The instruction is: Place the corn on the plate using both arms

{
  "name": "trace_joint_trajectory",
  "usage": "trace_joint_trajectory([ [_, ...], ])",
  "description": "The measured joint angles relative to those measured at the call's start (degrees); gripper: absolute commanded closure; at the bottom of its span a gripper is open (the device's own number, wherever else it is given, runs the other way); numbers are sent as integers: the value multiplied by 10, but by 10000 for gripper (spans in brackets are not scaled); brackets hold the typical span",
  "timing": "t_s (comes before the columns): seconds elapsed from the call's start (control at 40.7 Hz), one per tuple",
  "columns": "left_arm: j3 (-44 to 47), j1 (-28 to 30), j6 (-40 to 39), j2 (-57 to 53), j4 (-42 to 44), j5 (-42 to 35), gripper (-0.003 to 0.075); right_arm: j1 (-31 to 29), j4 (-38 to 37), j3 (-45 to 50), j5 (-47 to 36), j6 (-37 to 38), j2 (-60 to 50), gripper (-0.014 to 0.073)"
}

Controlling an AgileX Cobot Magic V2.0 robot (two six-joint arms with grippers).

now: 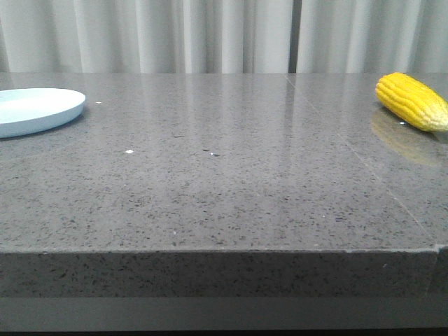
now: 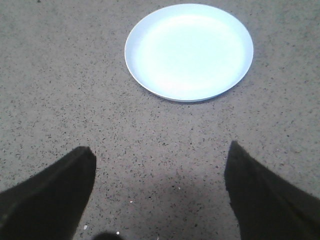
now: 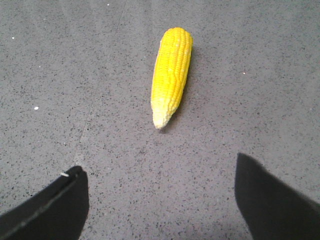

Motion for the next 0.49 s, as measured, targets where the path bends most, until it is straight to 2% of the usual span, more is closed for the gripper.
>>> trace_joint_trajectory([
  [0.295, -43, 23, 0, 181, 38, -3, 195, 0, 0, 0, 0, 0, 0, -29],
  [0.491, -99, 93, 28, 297, -39, -12, 195, 0, 0, 0, 0, 0, 0, -29],
])
